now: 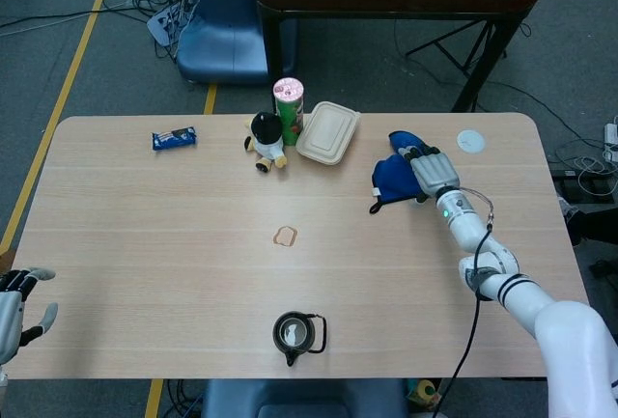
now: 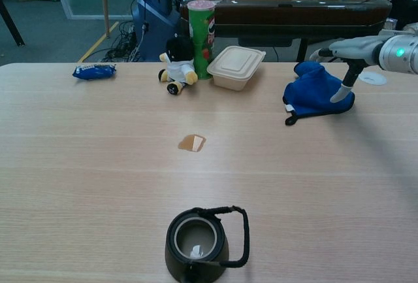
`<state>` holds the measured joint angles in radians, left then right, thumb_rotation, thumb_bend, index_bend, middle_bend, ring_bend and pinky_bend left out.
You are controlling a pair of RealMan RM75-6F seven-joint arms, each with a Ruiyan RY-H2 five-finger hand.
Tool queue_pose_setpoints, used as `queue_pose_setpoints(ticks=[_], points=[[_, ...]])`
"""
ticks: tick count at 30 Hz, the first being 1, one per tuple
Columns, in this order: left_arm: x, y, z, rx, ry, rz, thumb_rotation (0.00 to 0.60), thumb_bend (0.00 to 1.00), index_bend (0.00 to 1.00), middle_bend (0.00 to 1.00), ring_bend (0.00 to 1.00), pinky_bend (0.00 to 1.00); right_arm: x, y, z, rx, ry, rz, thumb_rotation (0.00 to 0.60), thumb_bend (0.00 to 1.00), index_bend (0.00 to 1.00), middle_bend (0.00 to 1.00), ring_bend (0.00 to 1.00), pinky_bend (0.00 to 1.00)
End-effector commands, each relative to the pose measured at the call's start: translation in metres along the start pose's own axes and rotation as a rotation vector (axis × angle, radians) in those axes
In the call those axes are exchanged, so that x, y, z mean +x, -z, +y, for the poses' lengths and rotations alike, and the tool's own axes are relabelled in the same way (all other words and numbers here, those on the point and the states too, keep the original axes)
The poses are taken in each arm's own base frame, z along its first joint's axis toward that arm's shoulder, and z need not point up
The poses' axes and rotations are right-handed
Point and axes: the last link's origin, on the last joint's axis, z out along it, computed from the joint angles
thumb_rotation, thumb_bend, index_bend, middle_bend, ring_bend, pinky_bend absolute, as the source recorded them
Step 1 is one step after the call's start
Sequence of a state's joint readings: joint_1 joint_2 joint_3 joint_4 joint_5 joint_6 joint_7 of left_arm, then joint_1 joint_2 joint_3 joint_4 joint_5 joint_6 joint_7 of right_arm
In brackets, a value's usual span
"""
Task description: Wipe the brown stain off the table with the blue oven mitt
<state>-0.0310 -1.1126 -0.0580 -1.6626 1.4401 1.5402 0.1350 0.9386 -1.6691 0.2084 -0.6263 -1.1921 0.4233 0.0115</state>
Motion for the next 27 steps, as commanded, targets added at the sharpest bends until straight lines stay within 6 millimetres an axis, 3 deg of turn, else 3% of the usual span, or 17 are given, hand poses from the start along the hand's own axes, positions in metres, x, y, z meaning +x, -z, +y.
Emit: queue_pose_setpoints(ticks=[1, 9, 15, 18, 27], points=[[-0.001, 0.0, -0.001, 0.005, -0.003, -0.004, 0.6, 0.3, 0.35, 0.32, 0.26, 0.26, -0.002, -0.02, -0.02, -0.033, -0.019, -0.051, 0.6, 0.13, 0.0, 0.1, 0.05, 0.1], [0.0, 0.002, -0.003, 0.017, -0.006, -0.003, 0.6, 0.3, 0.35, 0.32, 0.26, 0.26, -0.014, -0.027, -0.026, -0.064, -0.012, -0.117, 0.6, 0.13, 0.0, 0.13, 0.05, 0.1], [0.0, 0.003, -0.003, 0.015, -0.004, -0.004, 0.6, 0.3, 0.35, 0.32, 0.26, 0.26, -0.02, -0.014, -0.025, 0.008, -0.055, -0.118, 0.6, 0.13, 0.0, 0.19, 0.13, 0.16], [-0.001, 0.002, -0.001, 0.007, 0.0, -0.005, 0.6, 0.3, 0.35, 0.32, 0.26, 0.26, -0.023, 0.003, -0.02, 0.066, -0.067, -0.131, 0.6, 0.13, 0.0, 0.2, 0.16, 0.19], [-0.001, 0.001, 0.002, -0.009, 0.004, -0.002, 0.6, 0.3, 0.35, 0.32, 0.26, 0.26, -0.022, 0.082, 0.001, 0.218, -0.115, -0.15, 0.6, 0.13, 0.0, 0.24, 0.19, 0.23]])
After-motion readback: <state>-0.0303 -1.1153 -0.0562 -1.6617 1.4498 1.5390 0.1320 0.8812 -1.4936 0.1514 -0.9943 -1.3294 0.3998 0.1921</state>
